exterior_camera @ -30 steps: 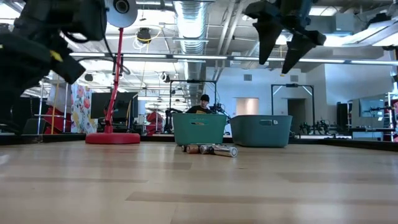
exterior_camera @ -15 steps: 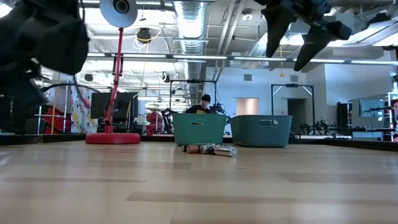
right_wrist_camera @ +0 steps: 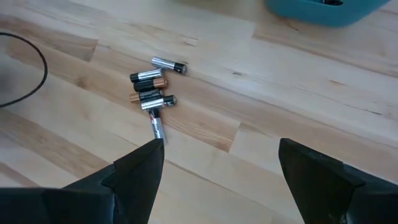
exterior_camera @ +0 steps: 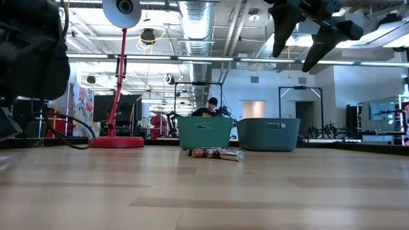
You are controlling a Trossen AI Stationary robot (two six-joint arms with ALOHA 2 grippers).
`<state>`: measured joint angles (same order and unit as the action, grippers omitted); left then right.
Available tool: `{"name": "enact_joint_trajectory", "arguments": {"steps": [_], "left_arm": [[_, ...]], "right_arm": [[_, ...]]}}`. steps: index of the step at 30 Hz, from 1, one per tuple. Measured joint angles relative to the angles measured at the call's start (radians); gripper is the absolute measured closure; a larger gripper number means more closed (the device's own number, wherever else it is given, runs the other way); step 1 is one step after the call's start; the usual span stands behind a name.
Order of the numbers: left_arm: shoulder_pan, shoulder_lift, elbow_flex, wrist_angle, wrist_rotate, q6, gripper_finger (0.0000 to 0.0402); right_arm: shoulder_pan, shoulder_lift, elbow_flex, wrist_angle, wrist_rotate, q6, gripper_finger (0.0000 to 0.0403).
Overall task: Sort batteries
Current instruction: Put the silver battery into the green bin
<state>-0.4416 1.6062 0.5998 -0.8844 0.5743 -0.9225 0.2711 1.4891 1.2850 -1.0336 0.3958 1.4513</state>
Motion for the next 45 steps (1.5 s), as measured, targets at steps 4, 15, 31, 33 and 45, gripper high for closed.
{"name": "enact_joint_trajectory", "arguments": {"steps": [4,15,31,33,45], "left_arm": [[0.0,0.001,-0.013,0.015,0.004,0.007,0.0272],[0.01,0.001,-0.015,0.012,-0.057,0.038,0.0362],[0.178,-0.071,0.15,-0.13,-0.235,0.181,0.0362],[0.221,-0.072,0.19,-0.14,-0.258,0.201,0.0362],[0.499,-0.073,0.51,-0.154,-0.446,0.334,0.036]], "right_arm": [[-0.012,0.0,0.0,0.0,0.0,0.0,0.0072],[-0.033,0.0,0.0,0.002,0.0,-0.018,0.0072],[-0.03,0.021,0.002,-0.01,0.001,-0.12,0.0072],[-0.025,0.031,-0.008,-0.002,0.001,-0.198,0.0072],[-0.087,0.016,-0.345,0.41,-0.119,-0.427,0.0072]]}}
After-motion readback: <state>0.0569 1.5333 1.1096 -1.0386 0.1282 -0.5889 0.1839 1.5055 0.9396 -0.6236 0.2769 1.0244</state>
